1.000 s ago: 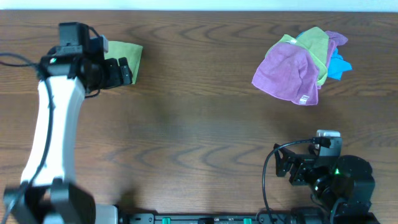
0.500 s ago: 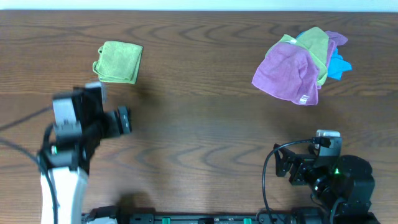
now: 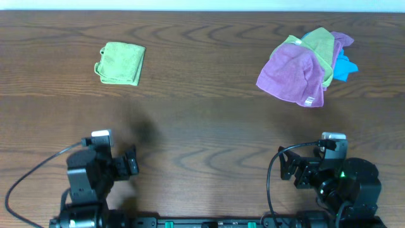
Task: Fold the cloth
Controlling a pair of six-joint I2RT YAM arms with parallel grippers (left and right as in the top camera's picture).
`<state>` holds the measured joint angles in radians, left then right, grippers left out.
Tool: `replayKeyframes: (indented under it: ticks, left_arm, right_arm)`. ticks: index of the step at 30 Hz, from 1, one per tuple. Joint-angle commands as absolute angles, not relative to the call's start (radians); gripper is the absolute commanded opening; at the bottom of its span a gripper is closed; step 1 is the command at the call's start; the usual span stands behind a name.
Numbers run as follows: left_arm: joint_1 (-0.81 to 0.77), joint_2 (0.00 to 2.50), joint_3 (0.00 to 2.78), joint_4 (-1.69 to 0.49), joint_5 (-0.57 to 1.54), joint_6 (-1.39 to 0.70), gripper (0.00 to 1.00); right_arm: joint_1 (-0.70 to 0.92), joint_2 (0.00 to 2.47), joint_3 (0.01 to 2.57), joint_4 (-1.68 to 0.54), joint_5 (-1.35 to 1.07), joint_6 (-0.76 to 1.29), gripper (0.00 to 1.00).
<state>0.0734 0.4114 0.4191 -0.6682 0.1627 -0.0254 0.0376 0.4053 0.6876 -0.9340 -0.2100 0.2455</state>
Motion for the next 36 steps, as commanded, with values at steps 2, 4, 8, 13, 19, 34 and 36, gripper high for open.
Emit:
replayKeyframes:
  ticks: [2, 4, 8, 13, 19, 34, 36]
  left_arm:
    - [0.039, 0.313, 0.368, -0.698, 0.057, -0.015, 0.95]
    - [0.030, 0.270, 0.360, -0.739, 0.055, 0.030, 0.96]
    - [0.023, 0.206, 0.360, -0.818, 0.055, 0.104, 0.95]
    - [0.019, 0.141, 0.356, -0.887, 0.055, 0.163, 0.95]
    - [-0.004, 0.076, 0.315, -0.910, 0.055, 0.180, 0.95]
    - [-0.015, 0.004, 0.278, -0.937, 0.030, 0.180, 0.96]
    - [-0.015, 0.004, 0.278, -0.937, 0.018, 0.179, 0.95]
  right_arm:
    - [0.031, 0.401, 0.687, -0.936, -0.217, 0.257, 0.99]
    - [0.031, 0.401, 0.687, -0.936, -0.217, 0.258, 0.99]
    - [0.031, 0.401, 0.687, -0.936, -0.217, 0.258, 0.99]
    - [0.031, 0.401, 0.687, -0.936, -0.217, 0.257, 0.99]
    - [0.031, 0.401, 0.687, -0.936, -0.217, 0.258, 0.99]
    - [0.031, 0.401, 0.687, -0.936, -0.217, 0.258, 0.99]
    - [0.031, 0.401, 0.687, -0.936, -0.217, 0.258, 0.99]
